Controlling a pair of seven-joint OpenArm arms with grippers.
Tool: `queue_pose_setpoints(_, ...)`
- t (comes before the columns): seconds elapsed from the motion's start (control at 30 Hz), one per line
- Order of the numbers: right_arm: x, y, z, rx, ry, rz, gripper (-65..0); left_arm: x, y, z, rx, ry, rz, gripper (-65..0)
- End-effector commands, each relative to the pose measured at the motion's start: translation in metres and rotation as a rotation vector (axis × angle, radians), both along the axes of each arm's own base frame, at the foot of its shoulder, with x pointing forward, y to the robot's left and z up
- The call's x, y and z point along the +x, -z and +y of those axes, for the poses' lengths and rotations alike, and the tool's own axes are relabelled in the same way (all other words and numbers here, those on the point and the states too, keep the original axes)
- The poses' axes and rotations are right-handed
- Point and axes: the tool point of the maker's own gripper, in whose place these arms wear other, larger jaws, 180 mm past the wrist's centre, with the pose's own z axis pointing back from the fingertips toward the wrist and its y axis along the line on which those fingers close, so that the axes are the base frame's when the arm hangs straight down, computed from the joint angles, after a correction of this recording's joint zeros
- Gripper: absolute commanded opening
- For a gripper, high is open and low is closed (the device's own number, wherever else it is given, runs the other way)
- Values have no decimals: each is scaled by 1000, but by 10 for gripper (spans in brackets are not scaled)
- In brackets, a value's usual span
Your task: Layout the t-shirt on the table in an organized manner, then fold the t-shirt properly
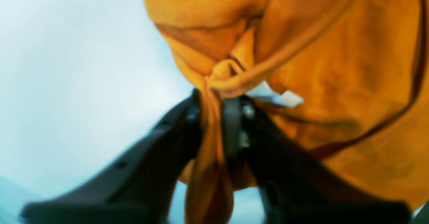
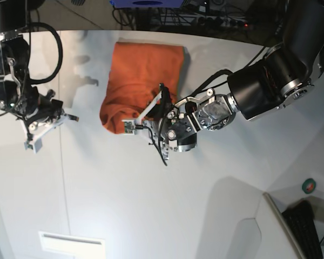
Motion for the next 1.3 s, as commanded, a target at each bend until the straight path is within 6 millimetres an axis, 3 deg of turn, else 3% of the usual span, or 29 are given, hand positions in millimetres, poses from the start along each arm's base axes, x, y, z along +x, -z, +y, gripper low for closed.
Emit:
queue_pose_setpoints(0.0,12,-11,-3,-6,-4,-47,-650,16,-21,-11,-22,39,-37,-434)
queue_pose_setpoints(0.07,12,-11,-3,-6,-4,-47,-650,12,-26,-12,-5,105,-21,-324)
queue_pose_setpoints(0.2,11,-11,-3,-6,-4,-45,-650,22,-40,-10,32,155,-44,-155)
queue_pose_setpoints(0.33,10,-10,-4,-9,-3,-43,-650,35,-58,-14,18,169,-93,-95)
queue_pose_setpoints(0.4,9,-11,-5,-11,-2,-43,-650,44,-77,-12,-33,144,-128,-107)
queue_pose_setpoints(0.47,3,-11,-8,-24,-12,-40,-650,50,-96,-6,-93,89,-163,-158)
queue_pose_setpoints(0.53,-4,-17,-9,-41,-35,-53,-650,53,-115,4,-162,2,-195,-286)
queue_pose_setpoints(0.63,-21,-28,-4,-46,-67,-73,-650,44,-131,29,-284,-158,-221,-629)
queue_pose_setpoints(0.67,-29,-33,-2,-52,-86,-84,-650,39,-134,39,-325,-224,-227,-650)
queue_pose_setpoints(0.9,-75,-47,-6,-164,-164,-132,-650,-7,-147,106,-523,-563,-286,-650)
queue_pose_setpoints(1.07,-128,-35,-19,-293,-206,-128,-650,-62,-121,139,-580,-706,-233,-650)
queue_pose_setpoints(1.27,-181,-33,-30,-310,-184,-127,-650,-131,-101,136,-682,-785,-135,-650)
